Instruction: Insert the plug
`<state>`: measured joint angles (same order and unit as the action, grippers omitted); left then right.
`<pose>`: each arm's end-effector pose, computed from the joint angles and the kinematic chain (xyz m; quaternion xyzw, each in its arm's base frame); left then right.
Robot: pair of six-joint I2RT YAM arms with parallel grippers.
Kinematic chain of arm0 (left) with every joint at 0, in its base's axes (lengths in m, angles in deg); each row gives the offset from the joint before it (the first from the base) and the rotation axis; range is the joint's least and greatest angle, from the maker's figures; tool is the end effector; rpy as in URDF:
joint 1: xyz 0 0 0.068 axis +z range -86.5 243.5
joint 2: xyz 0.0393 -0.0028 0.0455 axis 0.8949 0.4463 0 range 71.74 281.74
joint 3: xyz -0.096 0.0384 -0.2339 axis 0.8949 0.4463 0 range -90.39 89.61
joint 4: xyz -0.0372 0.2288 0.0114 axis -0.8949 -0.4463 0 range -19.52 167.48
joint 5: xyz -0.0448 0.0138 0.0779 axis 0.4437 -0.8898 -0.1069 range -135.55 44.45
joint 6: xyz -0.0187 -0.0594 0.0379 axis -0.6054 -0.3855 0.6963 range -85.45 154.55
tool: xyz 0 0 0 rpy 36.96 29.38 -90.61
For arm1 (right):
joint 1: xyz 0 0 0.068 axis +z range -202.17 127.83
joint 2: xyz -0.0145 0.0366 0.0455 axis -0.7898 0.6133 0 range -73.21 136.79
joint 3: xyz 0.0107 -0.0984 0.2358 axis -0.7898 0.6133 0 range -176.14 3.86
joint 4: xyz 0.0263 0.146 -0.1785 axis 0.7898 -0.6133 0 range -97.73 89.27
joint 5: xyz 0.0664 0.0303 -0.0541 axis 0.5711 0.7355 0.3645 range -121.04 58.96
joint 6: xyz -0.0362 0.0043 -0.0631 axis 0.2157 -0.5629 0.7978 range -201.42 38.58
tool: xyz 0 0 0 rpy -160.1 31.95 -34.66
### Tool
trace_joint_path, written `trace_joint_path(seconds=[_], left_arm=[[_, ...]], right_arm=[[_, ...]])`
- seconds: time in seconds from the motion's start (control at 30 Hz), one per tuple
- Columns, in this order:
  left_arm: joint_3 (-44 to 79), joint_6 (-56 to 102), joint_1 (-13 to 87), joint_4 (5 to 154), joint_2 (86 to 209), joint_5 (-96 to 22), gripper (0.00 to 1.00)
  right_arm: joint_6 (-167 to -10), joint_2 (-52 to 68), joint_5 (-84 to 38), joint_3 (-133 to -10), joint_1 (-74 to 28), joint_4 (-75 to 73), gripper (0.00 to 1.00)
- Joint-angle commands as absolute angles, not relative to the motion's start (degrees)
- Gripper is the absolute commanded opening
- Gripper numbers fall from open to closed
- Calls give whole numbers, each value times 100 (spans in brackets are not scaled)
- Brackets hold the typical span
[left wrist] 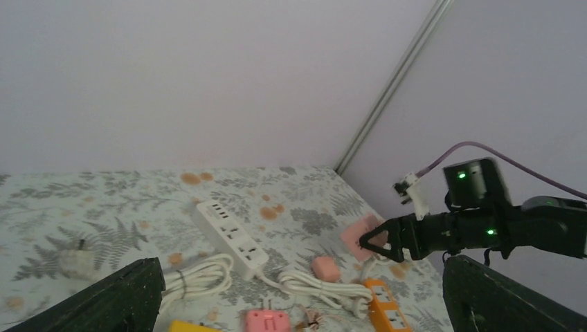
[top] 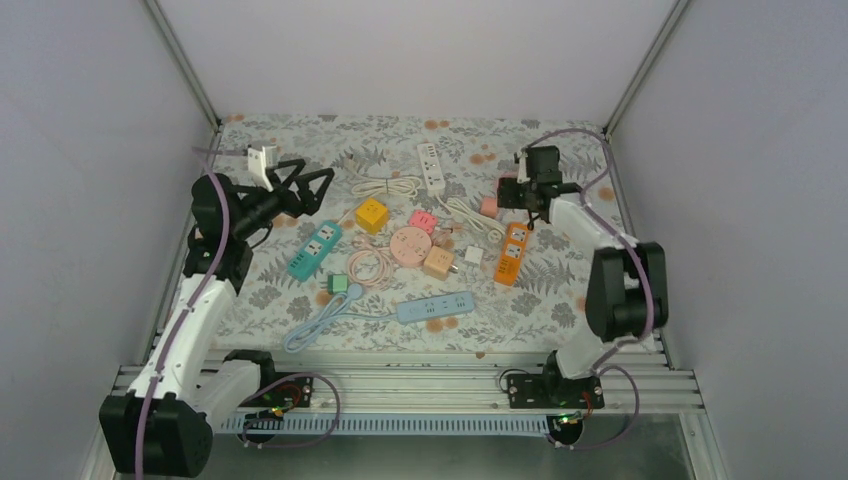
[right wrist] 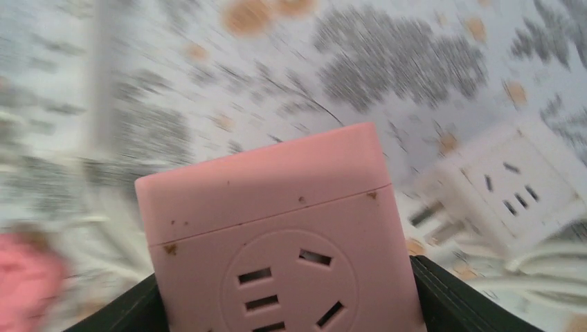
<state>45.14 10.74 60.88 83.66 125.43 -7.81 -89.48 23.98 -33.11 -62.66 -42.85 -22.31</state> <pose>0.2143 -0.0469 0.3305 0.0924 0.7159 -0.3773 0.5802 0.3431 0.0541 0.1943 -0.0046 0.9461 0.0320 0.3223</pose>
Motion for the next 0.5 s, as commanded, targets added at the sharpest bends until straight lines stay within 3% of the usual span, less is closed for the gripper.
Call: trace_joint_path(seconds=[0.0,0.27,0.47], left_arm=[[4534,413,5820,8967,12835,-698,100],[4611,170,4917,9838,13357,-549,100],[4656,-93,4133,10568,13559,-693,100]], right_arm=[[-9131,1317,-1694,-5855,-4108,-866,61],[-10715,292,1400,-5196,-3827,876,60],[-12171,-89,2314,-4863,-3467,2074,60]])
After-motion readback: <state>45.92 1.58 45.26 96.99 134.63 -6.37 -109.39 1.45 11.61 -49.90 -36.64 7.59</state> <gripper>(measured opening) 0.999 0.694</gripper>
